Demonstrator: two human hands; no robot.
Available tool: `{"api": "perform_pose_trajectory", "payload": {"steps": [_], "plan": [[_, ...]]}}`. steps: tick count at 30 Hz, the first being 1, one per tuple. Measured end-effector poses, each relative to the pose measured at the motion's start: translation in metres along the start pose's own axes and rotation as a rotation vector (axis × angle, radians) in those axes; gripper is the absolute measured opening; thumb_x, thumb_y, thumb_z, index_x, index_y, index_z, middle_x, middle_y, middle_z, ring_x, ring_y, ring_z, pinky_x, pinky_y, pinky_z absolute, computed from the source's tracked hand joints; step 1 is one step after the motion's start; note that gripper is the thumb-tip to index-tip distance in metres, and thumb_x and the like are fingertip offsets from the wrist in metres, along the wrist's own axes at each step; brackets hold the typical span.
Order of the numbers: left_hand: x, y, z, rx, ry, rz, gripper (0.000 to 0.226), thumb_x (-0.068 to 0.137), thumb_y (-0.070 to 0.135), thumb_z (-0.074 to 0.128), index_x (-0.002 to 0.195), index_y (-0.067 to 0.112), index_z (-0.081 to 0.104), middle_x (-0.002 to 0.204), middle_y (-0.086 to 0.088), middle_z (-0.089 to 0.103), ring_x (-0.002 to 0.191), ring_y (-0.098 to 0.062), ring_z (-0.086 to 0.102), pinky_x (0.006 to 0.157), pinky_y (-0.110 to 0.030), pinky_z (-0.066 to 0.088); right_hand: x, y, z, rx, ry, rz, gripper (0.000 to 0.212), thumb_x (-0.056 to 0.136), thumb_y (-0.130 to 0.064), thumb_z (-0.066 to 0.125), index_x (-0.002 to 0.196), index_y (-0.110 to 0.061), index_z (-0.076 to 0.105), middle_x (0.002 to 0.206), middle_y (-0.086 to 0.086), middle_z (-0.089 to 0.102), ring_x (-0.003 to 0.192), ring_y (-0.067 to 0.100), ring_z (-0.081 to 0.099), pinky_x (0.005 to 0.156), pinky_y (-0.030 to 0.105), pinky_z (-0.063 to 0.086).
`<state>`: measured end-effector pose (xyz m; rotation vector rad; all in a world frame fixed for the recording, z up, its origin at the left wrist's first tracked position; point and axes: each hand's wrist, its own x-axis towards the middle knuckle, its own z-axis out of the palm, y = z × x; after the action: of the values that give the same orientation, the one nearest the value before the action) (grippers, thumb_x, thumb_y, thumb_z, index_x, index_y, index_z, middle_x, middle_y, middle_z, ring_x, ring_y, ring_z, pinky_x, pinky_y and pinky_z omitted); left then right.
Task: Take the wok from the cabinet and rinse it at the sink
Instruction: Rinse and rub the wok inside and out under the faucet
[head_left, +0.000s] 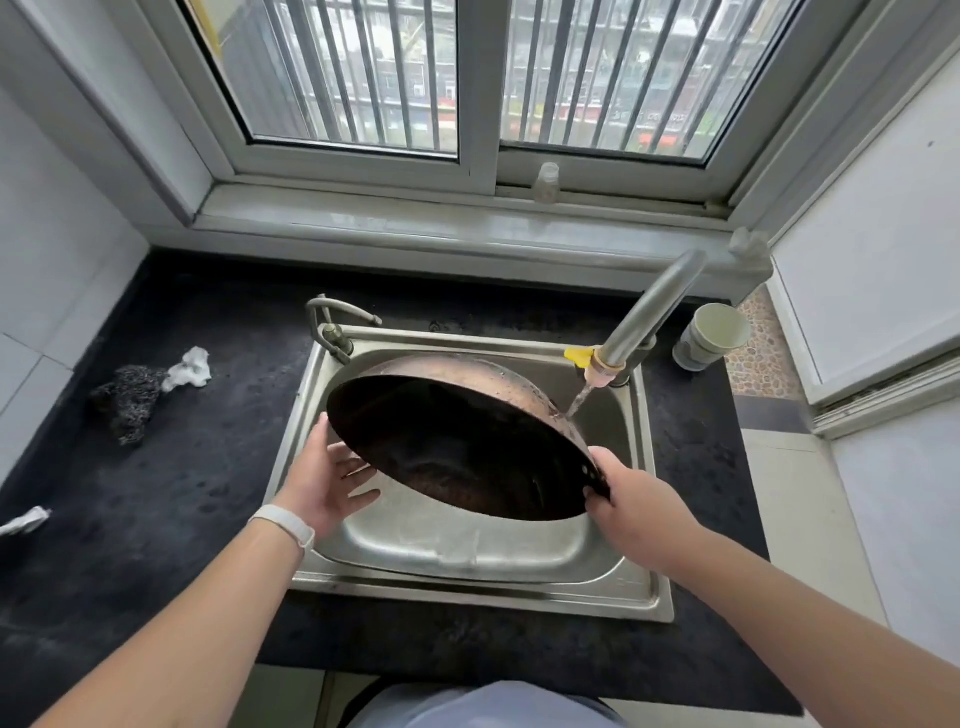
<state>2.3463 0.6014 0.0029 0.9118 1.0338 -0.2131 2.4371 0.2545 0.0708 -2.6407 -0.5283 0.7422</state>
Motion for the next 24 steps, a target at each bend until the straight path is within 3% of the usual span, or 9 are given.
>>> {"api": "perform_pose_trajectory", "payload": {"steps": [5,8,11,14,17,19,21,24], "plan": [[-0.001,0.02,0.003,0.034,-0.048,-0.038,0.072,0.097,0.062,0.039,0.13,0.002,0.062,0.131,-0.017,0.061,0.123,-0.031,0.06,0.101,-0.054,0.046,0.007,0.006,0.002,-0.017,0.03,-0.043,0.032,0.099,-0.026,0.045,0.13,-0.028,0.041,0.075,-0.004,0.066,0.068,0.025,0.064,0.064,0.041,0.054],[-0.001,0.026,0.002,0.072,-0.061,-0.062,0.063,0.097,0.054,0.04,0.124,0.003,0.065,0.128,-0.017,0.063,0.124,-0.034,0.06,0.094,-0.051,0.049,0.009,0.013,0.006,-0.065,0.052,-0.065,0.046,0.098,-0.028,0.045,0.142,-0.031,0.035,0.076,-0.002,0.067,0.069,0.025,0.063,0.067,0.041,0.055],[-0.002,0.028,-0.004,0.107,-0.054,-0.137,0.047,0.098,0.047,0.047,0.114,0.008,0.066,0.11,-0.016,0.072,0.108,-0.035,0.068,0.084,-0.045,0.052,0.009,0.019,0.008,-0.119,0.084,-0.109,0.057,0.096,-0.024,0.047,0.152,-0.026,0.034,0.083,0.004,0.07,0.074,0.028,0.065,0.07,0.042,0.054],[-0.004,0.02,-0.009,0.111,-0.016,-0.246,0.044,0.096,0.045,0.057,0.087,0.005,0.072,0.077,-0.015,0.074,0.07,-0.031,0.073,0.076,-0.04,0.054,0.006,0.025,0.009,-0.226,0.159,-0.298,0.06,0.086,-0.016,0.056,0.145,-0.01,0.048,0.073,0.005,0.067,0.064,0.029,0.063,0.052,0.036,0.046],[-0.002,0.0,-0.009,0.16,0.03,-0.283,0.059,0.097,0.054,0.057,0.073,0.005,0.081,0.091,-0.018,0.079,0.069,-0.031,0.075,0.082,-0.039,0.054,0.007,0.036,0.013,-0.305,0.221,-0.453,0.072,0.063,-0.008,0.077,0.13,-0.01,0.051,0.063,0.001,0.062,0.052,0.025,0.059,0.04,0.029,0.039],[0.001,-0.015,-0.01,0.14,0.055,-0.24,0.06,0.098,0.056,0.056,0.077,0.007,0.082,0.099,-0.016,0.079,0.071,-0.029,0.076,0.083,-0.037,0.054,0.008,0.034,0.015,-0.273,0.201,-0.415,0.073,0.065,-0.007,0.077,0.133,-0.015,0.05,0.072,0.001,0.067,0.062,0.027,0.065,0.047,0.03,0.044],[0.002,-0.021,-0.013,0.106,0.067,-0.207,0.055,0.098,0.055,0.057,0.085,0.006,0.08,0.088,-0.014,0.08,0.067,-0.027,0.076,0.08,-0.036,0.055,0.009,0.029,0.014,-0.19,0.118,-0.292,0.062,0.08,-0.014,0.065,0.139,-0.025,0.048,0.09,-0.001,0.072,0.08,0.026,0.068,0.062,0.034,0.049],[0.002,-0.023,-0.015,0.079,0.068,-0.169,0.052,0.092,0.056,0.066,0.101,0.006,0.079,0.102,-0.016,0.079,0.08,-0.029,0.077,0.087,-0.039,0.057,0.009,0.025,0.015,-0.032,-0.016,-0.107,0.055,0.086,-0.029,0.063,0.137,-0.035,0.044,0.099,-0.01,0.071,0.088,0.018,0.067,0.073,0.031,0.052]]}}
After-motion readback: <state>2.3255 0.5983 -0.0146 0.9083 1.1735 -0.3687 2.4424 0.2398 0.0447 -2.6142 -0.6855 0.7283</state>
